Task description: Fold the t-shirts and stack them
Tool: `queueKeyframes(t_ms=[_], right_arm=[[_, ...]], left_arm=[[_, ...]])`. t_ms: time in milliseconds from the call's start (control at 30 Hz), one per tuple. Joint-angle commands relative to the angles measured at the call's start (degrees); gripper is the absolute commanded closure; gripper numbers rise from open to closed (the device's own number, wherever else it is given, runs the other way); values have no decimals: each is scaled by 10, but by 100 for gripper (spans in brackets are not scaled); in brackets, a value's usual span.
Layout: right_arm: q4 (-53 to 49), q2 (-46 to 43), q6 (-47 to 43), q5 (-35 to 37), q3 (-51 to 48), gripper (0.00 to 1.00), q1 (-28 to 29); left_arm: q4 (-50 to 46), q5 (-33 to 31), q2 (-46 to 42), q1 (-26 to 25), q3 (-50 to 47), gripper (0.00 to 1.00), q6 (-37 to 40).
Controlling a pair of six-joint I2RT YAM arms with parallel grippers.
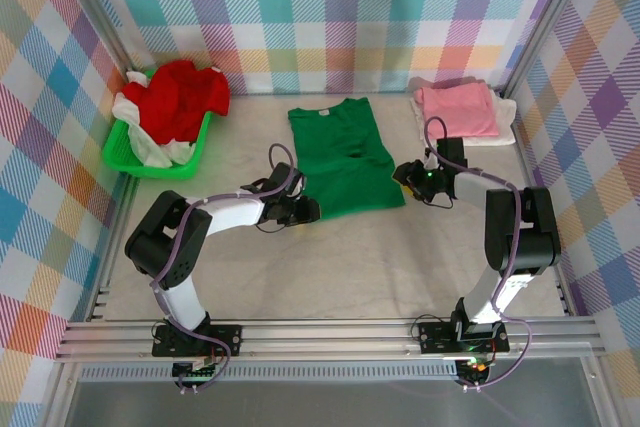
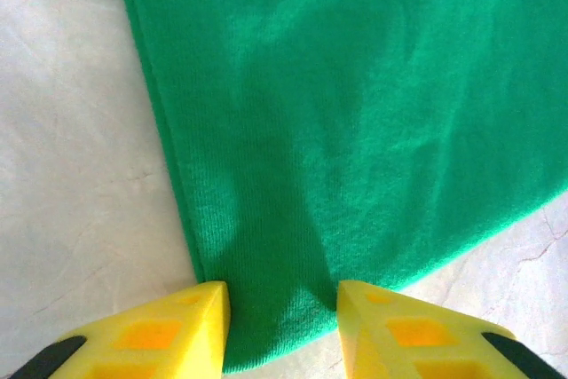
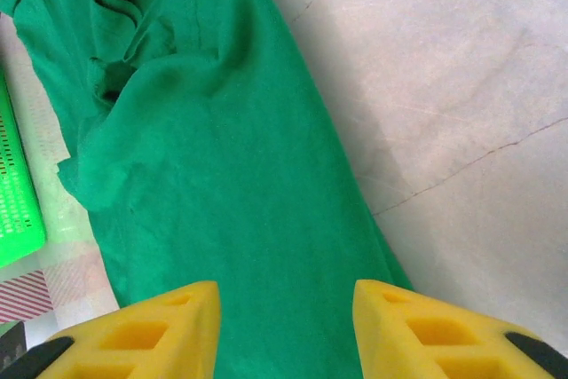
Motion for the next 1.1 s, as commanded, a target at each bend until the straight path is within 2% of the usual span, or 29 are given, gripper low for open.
queueKeyframes(t_ms=[0,300,400,700,800,933,1067], right_arm=[[4,-8,-2,-8,-3,56,2],[-57,-8,-49,54,8,56,2],[-60,2,-56,62,10,57,2],[-41,55,-58,32,19,58,4],[-29,58,-56,22,15,59,5],[-22,60,-51,5,14,60,9],[-16,53,-46,-14,7,61,14]], left_arm=[[-41,-35,0,3,5,62,-8],[-48,-40,2,5,7,61,-33],[-70,-55,-1,5,10,58,-47],[-22,-30,41,1,24,58,-46],[-11,-21,60,-7,44,65,-43],[-22,-32,68,-12,56,86,-40],[-21,-50,54,-8,40,99,-42]])
